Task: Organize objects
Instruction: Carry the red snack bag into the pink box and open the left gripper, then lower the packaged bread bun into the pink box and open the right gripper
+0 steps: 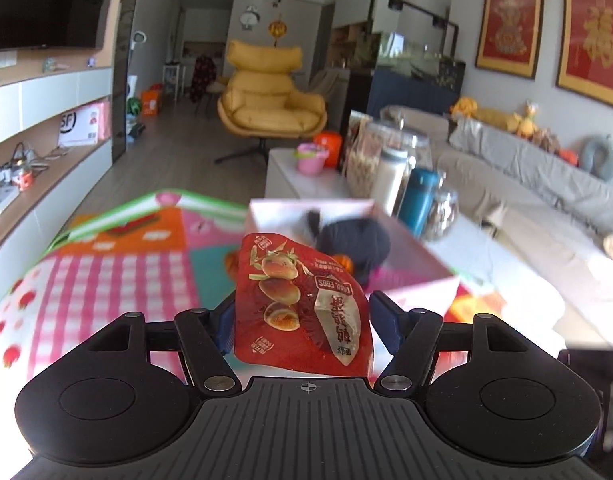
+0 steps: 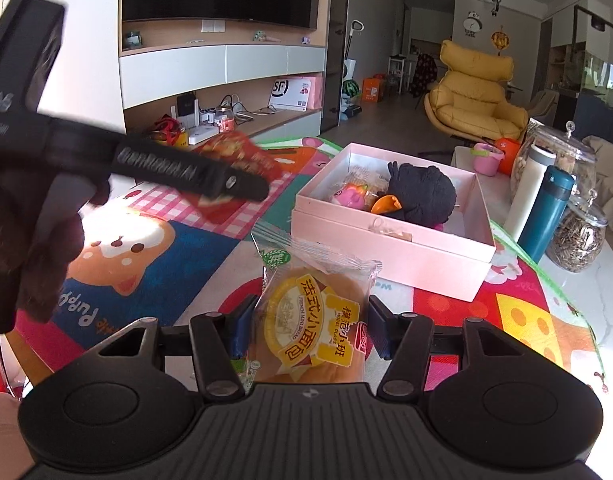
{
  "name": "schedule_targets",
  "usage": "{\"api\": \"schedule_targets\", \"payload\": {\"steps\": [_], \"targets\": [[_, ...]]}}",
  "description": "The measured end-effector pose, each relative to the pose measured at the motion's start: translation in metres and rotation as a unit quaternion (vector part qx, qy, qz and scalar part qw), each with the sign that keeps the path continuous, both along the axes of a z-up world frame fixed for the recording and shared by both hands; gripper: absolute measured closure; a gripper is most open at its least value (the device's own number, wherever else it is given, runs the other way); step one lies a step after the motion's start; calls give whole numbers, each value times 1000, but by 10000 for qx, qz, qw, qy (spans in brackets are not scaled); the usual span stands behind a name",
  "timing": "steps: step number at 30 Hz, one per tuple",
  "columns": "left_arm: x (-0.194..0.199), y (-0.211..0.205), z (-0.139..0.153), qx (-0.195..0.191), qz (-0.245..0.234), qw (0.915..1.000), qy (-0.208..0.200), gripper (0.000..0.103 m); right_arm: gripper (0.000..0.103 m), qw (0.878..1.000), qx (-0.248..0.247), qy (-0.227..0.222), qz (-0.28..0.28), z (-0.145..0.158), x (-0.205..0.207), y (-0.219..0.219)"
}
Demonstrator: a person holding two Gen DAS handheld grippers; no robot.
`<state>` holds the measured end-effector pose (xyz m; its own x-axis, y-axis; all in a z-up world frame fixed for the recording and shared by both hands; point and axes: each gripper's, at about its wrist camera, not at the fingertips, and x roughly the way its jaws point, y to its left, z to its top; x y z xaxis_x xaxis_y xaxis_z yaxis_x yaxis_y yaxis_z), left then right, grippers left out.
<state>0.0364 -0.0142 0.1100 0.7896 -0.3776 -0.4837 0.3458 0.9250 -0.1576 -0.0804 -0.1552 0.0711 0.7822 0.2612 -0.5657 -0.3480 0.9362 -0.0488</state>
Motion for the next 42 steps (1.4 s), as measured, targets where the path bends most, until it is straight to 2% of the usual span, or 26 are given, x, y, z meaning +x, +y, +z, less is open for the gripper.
{"api": "schedule_targets", "payload": {"steps": [5, 9, 11, 13, 14, 15, 18, 21, 23, 26, 28, 32, 33, 35, 36, 37, 42], "targets": [[50, -30, -3, -284, -156, 9995, 54, 31, 47, 9995, 63, -269, -139, 2, 10, -21], [84, -54, -21, -356, -439, 9981, 248, 31, 47, 9992, 169, -209, -280, 1, 42, -40], [94, -70, -33, -31, -583, 9979, 290, 31, 47, 9992, 179, -110, -353, -3, 59, -46], [102, -91, -44, 747, -702, 9941, 358, 31, 47, 9992, 188, -12, -365, -7, 71, -49], [104, -94, -46, 855, -735, 9932, 277, 36, 47, 9992, 195, 27, -352, -9, 76, -50], [105, -94, -47, 843, -758, 9933, 233, 37, 47, 9992, 204, 47, -341, -12, 79, -51], [108, -82, -42, 489, -494, 9976, 79, 37, 47, 9990, 275, 121, -326, -17, 83, -53], [103, -62, -34, -5, 22, 9994, -356, 40, 47, 9988, 312, 191, -316, -20, 85, -53], [99, -52, -31, -194, 58, 9993, -317, 40, 48, 9988, 309, 216, -298, -20, 83, -52], [89, -44, -31, -246, 45, 9994, -222, 40, 52, 9990, 301, 81, -328, -13, 81, -52], [82, -36, -31, -351, 97, 9992, -188, 40, 62, 9988, 336, -65, -363, -5, 82, -53], [66, -18, -28, -582, 221, 9981, -30, 40, 63, 9986, 290, -117, -428, 9, 98, -56], [61, -15, -28, -602, 233, 9979, 4, 40, 61, 9988, 252, -131, -392, 10, 99, -57], [49, -8, -28, -563, 199, 9982, 106, 40, 36, 9994, 165, -147, -267, 9, 93, -58], [44, -7, -30, -543, 133, 9983, 149, 40, 19, 9995, 122, -171, -227, 6, 89, -58], [38, -7, -32, -507, 45, 9985, 211, 40, 15, 9997, 41, -159, -197, 2, 84, -56], [18, -15, -51, -147, -187, 9979, 599, 41, 16, 9986, -273, 379, -238, -25, 94, -43]]}}
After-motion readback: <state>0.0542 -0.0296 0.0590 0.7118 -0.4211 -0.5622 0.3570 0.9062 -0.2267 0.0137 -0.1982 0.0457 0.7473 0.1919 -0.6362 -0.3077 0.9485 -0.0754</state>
